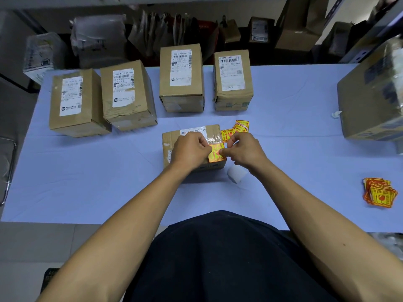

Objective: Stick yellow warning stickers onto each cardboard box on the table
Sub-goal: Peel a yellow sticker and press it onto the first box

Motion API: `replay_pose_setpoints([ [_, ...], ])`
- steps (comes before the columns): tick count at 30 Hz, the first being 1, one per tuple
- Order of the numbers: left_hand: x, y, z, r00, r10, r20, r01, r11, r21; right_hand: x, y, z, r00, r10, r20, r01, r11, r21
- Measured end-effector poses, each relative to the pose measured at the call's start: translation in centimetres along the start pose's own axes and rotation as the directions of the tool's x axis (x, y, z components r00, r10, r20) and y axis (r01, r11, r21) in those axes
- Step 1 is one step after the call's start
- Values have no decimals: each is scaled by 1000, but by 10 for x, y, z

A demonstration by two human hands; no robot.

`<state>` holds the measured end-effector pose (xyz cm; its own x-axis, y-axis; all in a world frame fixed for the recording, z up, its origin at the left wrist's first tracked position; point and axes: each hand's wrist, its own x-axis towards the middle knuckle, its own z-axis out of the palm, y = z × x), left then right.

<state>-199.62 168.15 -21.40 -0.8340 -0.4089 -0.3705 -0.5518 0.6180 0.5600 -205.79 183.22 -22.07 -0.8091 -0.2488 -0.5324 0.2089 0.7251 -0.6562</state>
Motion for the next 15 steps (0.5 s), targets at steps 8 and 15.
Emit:
replay_pose_setpoints([
  [8,1,-7,3,996,41,-82,-31,992,124,2,0,-2,1000,-3,18,6,982,-187],
  [15,1,-39,-10,971,115,-210,-69,974,214,2,16,-7,988,11,153,-8,1000,-16],
])
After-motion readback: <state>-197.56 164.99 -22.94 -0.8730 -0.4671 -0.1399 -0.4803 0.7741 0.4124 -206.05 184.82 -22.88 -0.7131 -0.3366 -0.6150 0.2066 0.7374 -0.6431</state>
